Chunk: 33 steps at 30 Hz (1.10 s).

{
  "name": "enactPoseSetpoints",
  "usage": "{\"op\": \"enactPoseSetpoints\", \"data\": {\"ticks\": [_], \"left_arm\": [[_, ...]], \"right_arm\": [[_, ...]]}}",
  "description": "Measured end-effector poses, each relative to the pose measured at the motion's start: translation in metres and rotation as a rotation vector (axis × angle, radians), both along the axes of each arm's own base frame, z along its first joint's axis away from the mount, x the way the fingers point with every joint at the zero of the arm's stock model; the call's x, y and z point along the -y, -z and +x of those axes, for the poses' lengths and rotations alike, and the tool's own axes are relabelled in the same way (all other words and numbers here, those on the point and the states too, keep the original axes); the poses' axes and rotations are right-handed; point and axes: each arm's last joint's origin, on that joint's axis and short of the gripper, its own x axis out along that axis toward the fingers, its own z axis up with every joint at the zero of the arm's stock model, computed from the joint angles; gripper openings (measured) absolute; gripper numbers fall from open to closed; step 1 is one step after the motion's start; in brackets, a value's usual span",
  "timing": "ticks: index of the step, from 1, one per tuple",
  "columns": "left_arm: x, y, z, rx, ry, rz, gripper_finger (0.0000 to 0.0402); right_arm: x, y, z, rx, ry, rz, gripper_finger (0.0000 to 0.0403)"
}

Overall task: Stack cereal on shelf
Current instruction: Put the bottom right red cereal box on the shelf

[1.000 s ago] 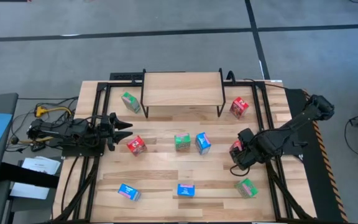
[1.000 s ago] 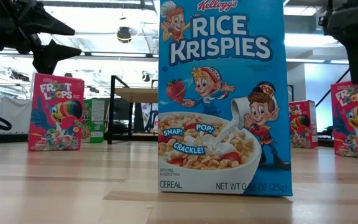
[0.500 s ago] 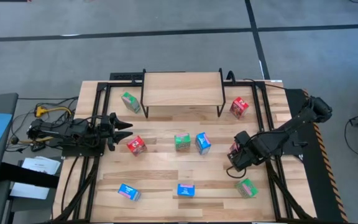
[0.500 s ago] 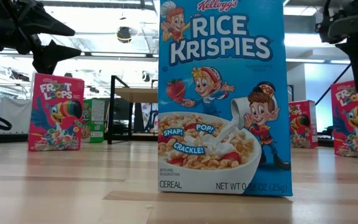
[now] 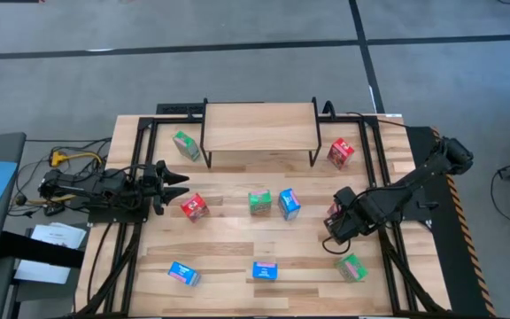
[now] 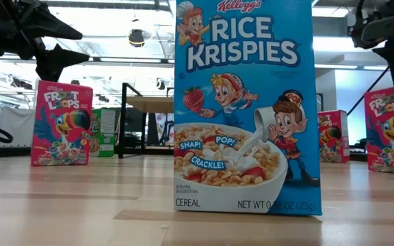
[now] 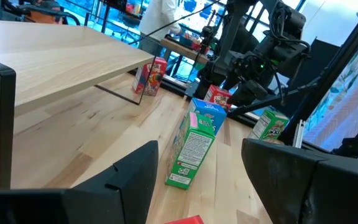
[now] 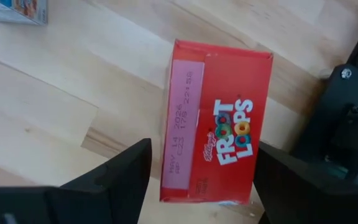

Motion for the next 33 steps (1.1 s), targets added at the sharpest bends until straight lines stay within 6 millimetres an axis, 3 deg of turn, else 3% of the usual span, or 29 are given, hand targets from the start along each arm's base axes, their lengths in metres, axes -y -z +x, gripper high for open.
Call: {"op": "enactPoseSetpoints", "data": {"ticks": [19,33], "left_arm": [[0.0000,0.0000,0.0000,0.000,0.000,0.000,0.0222],[0.0000,0.0000,0.0000,0.000,0.000,0.000,0.0222]], "right_arm": [[-0.0010,0.0001,0.0009,0.005,0.001,0.019,0.0282],[-0.0011,-0.0003,0.0010,0.011,-0.005,0.021,0.0227]]}}
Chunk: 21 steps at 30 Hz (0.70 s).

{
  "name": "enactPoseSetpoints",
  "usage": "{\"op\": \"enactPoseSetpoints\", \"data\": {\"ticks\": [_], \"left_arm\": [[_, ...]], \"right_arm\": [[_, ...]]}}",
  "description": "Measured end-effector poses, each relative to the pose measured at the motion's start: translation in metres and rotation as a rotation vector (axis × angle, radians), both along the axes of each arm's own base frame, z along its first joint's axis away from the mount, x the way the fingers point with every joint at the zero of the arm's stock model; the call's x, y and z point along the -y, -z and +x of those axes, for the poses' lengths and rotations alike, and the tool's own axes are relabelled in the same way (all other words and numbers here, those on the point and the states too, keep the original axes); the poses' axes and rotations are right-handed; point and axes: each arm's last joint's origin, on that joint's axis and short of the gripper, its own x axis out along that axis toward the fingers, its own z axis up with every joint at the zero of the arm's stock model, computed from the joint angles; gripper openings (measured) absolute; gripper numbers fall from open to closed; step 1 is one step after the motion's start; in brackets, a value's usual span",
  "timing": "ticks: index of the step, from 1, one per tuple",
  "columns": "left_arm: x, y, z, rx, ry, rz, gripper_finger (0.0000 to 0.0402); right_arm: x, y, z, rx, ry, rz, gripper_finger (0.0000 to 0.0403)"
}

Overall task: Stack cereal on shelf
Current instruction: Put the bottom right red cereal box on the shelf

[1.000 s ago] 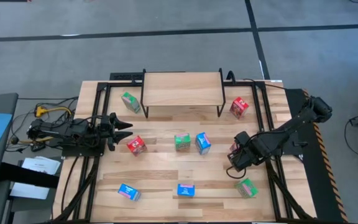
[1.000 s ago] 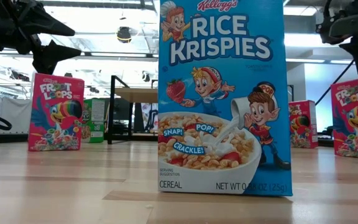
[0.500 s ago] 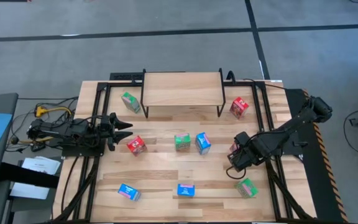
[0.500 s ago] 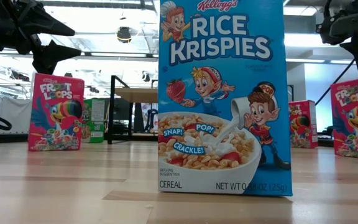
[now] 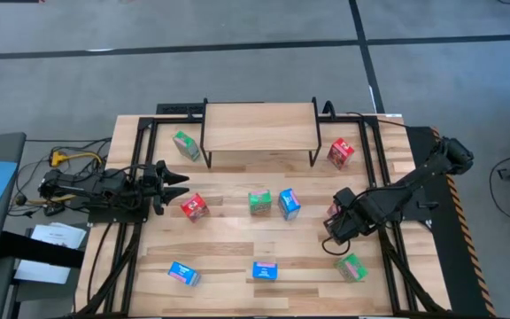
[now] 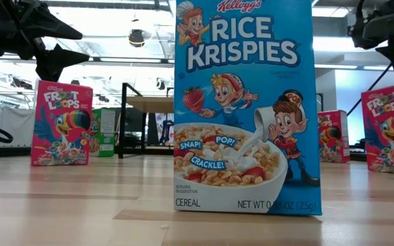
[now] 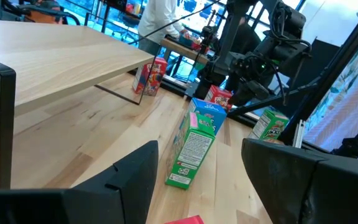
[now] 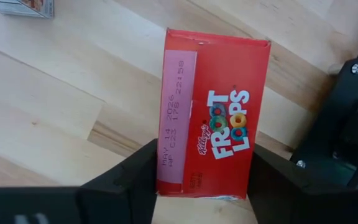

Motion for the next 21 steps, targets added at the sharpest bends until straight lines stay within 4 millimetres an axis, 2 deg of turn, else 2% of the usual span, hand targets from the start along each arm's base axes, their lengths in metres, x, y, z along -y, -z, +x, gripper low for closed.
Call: {"op": "enactPoseSetpoints", "data": {"ticks": [11,21], "left_arm": [[0.000,0.000,0.000,0.000,0.000,0.000,0.0222],[0.000,0.000,0.000,0.000,0.000,0.000,0.0222]], "right_arm": [[-0.001,-0.028,0.011,0.066,-0.095,0.033,0.0228],[0.019,-0.058,0.030,0.123,-0.218,0.040,0.0228]]}}
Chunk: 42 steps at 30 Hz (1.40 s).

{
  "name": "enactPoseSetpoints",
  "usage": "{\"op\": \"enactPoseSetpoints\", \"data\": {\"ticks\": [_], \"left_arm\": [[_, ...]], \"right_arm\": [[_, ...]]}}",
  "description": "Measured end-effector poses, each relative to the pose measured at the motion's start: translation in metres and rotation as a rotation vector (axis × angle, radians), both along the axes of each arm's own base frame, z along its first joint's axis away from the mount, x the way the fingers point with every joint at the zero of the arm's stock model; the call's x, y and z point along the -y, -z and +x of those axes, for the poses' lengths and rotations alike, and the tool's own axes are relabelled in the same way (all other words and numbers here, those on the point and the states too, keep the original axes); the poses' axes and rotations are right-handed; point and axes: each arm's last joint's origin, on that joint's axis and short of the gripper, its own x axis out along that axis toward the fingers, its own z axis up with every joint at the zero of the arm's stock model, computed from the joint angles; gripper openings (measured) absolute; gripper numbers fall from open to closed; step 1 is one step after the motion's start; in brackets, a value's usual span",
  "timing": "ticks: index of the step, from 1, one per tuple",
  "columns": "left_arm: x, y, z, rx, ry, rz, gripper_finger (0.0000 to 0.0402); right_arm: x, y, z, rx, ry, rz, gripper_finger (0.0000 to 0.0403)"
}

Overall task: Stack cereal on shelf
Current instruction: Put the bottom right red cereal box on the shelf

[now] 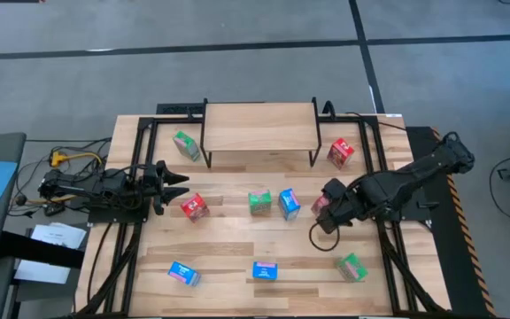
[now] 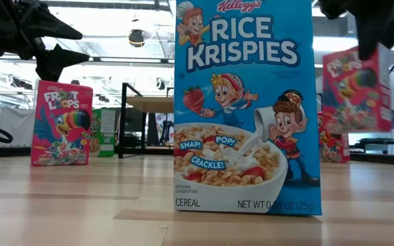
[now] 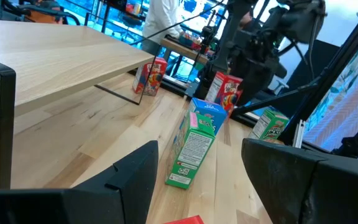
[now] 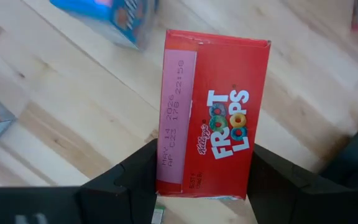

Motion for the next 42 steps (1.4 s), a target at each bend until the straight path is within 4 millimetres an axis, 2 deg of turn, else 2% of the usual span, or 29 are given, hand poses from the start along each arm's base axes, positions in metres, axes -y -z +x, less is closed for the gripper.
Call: {"op": "enactPoseSetpoints", "data": {"ticks": [8,19,31,37,42], "left_arm": [[0.000,0.000,0.000,0.000,0.000,0.000,0.0222],[0.000,0.000,0.000,0.000,0.000,0.000,0.0222],[0.000,0.000,0.000,0.000,0.000,0.000,0.0222],[0.000,0.000,0.000,0.000,0.000,0.000,0.0222],[0.000,0.000,0.000,-0.001,0.000,0.004,0.0222]], "right_arm": [[0.025,-0.030,0.015,0.071,-0.112,-0.022,0.0228],[0.076,-0.064,0.024,0.131,-0.224,-0.116,0.0228],[0.125,-0.113,0.017,0.203,-0.379,-0.296,0.0228],[0.145,-0.127,0.010,0.170,-0.510,-0.409,0.0228],[0.162,-0.133,0.009,0.144,-0.545,-0.469,0.0228]]}}
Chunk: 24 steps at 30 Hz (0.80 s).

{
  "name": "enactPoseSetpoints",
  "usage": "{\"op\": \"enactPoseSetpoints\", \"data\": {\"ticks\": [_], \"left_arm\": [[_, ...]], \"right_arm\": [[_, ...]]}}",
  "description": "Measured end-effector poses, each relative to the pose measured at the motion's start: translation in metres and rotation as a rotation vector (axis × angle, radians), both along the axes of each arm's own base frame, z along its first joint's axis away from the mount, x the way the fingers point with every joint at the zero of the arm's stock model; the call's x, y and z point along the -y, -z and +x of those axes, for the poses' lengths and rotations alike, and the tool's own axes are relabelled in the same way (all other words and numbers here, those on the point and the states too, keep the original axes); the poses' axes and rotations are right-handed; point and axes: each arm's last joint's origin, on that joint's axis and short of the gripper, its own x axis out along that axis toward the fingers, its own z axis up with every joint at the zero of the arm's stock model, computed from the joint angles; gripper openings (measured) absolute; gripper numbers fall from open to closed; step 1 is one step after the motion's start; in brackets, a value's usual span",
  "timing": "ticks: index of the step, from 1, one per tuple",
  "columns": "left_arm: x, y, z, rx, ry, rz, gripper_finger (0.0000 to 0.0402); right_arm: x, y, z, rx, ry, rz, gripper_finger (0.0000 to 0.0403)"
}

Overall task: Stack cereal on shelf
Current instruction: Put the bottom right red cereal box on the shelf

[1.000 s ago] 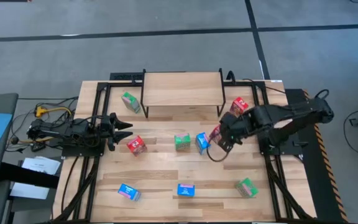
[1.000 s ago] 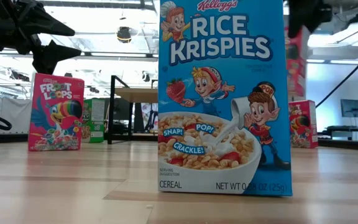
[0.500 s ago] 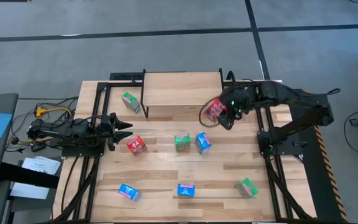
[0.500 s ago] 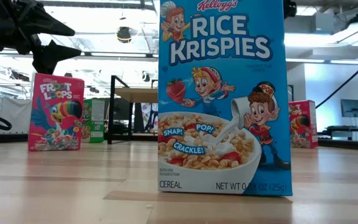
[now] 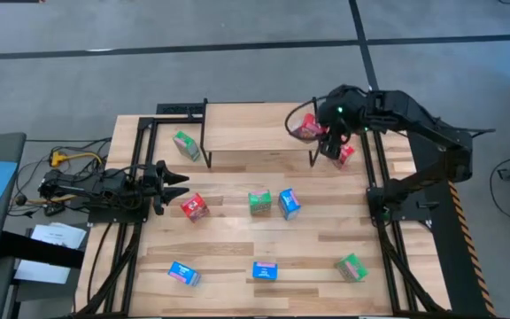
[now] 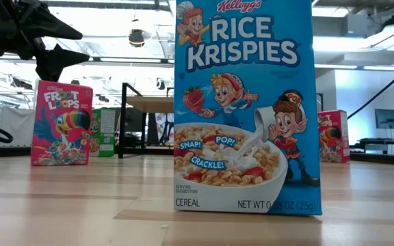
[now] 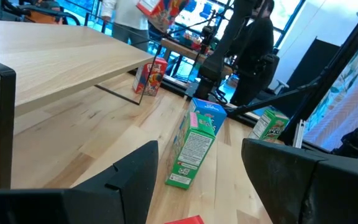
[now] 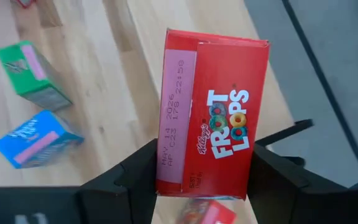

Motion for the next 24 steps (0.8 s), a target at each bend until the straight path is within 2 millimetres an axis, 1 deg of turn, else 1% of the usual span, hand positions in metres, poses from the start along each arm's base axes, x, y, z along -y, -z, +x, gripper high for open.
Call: {"op": "enactPoseSetpoints", "data": {"ticks": [3,6,10,17,24], "left_arm": [[0.000,0.000,0.000,-0.005,-0.001,0.024,0.0222],[0.000,0.000,0.000,-0.006,-0.002,0.028,0.0222],[0.000,0.000,0.000,-0.006,-0.001,0.029,0.0222],[0.000,0.000,0.000,-0.006,-0.002,0.030,0.0222],[0.000,0.000,0.000,-0.007,-0.002,0.030,0.0222]], "right_arm": [[0.010,0.001,0.002,-0.038,-0.026,-0.036,0.0228],[0.021,0.008,0.008,-0.096,-0.050,-0.055,0.0228],[0.030,0.018,0.017,-0.161,-0.084,-0.058,0.0228],[0.035,0.030,0.031,-0.218,-0.125,-0.048,0.0228],[0.035,0.030,0.033,-0.191,-0.138,-0.036,0.0228]]}}
